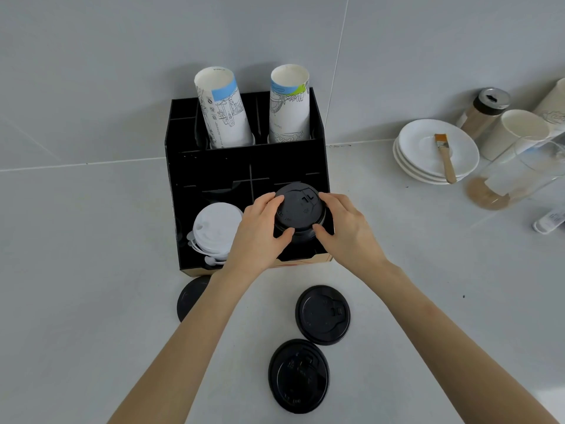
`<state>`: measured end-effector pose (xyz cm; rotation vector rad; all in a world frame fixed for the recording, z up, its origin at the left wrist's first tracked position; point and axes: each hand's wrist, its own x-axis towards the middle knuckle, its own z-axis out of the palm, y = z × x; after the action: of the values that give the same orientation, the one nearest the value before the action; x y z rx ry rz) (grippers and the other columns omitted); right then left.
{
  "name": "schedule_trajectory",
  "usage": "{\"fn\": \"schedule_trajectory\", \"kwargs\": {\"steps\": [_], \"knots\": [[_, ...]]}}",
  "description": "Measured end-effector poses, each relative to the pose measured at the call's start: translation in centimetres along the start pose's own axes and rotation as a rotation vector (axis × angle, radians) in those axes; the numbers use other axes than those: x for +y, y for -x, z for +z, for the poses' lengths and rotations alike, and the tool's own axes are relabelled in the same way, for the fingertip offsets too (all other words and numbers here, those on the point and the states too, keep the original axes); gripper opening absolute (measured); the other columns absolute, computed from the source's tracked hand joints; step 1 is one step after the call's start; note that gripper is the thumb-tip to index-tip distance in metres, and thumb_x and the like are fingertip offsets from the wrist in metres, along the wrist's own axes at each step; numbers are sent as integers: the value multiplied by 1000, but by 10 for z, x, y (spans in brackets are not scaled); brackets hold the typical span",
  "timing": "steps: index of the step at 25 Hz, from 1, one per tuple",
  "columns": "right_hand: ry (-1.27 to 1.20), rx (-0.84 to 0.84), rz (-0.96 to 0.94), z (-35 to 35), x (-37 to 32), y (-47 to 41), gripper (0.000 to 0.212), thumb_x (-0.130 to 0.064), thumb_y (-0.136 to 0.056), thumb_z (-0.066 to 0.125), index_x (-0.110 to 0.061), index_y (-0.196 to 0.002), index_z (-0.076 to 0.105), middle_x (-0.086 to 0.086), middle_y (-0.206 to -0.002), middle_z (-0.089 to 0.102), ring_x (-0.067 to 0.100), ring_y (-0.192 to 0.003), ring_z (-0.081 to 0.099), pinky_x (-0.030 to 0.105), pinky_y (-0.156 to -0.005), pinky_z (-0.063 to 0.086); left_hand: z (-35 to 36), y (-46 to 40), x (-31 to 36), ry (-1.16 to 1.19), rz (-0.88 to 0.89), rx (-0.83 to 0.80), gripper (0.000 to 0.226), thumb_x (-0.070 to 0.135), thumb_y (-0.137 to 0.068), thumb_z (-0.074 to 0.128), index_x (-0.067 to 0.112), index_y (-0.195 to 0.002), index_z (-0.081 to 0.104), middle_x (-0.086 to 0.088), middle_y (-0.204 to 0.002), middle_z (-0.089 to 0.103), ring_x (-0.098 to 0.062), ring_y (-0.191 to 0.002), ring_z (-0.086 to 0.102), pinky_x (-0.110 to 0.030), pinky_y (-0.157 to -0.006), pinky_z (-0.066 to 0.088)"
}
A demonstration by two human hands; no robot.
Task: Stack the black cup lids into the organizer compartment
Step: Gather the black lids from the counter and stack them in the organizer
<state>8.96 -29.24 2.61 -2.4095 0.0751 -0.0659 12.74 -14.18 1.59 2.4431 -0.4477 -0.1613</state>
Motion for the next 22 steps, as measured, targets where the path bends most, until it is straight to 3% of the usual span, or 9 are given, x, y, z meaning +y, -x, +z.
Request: {"fn": "schedule_trajectory", "kwargs": {"steps": [7, 14, 17, 19, 22], "knots": [[-2, 10, 30, -5, -1, 8, 51, -10, -83, 56, -11, -130, 36, 11, -134, 45, 30, -115, 49, 37, -94, 42, -2, 5, 8, -19, -19, -1, 58, 19, -81, 59, 10, -132, 32, -12, -144, 29, -29, -130, 28, -39, -105, 30], [-19, 17, 37, -12, 6, 43, 48, -15, -85, 55, -15, -129, 37, 5, -134, 44, 24, -119, 46, 25, -90, 35, -7, 42, 11, 15, 33, 46, 54, 20, -82, 57, 14, -130, 34, -9, -139, 36, -24, -127, 32, -39, -104, 31], [-18, 8, 35, -10, 11, 60, 47, -15, -85, 55, -16, -128, 38, 4, -133, 46, 23, -117, 47, 23, -89, 35, -5, 59, 8, 25, 40, 47, 51, 19, -83, 56, 13, -129, 36, -9, -138, 37, -22, -126, 33, -33, -103, 29], [-20, -20, 48, -6, 17, 73, 47, -14, -84, 56, -17, -128, 39, 4, -133, 46, 22, -116, 48, 20, -88, 33, 0, 70, 6, 35, 45, 26, 51, 19, -83, 56, 13, -129, 36, -8, -137, 37, -20, -126, 34, -28, -102, 27], [-11, -79, 69, 2, 27, 93, 47, -15, -83, 57, -18, -127, 40, 2, -132, 46, 21, -116, 48, 16, -87, 31, 13, 84, 4, 32, 36, -65, 53, 20, -84, 55, 15, -131, 32, -8, -138, 36, -21, -127, 34, -33, -105, 29]]}}
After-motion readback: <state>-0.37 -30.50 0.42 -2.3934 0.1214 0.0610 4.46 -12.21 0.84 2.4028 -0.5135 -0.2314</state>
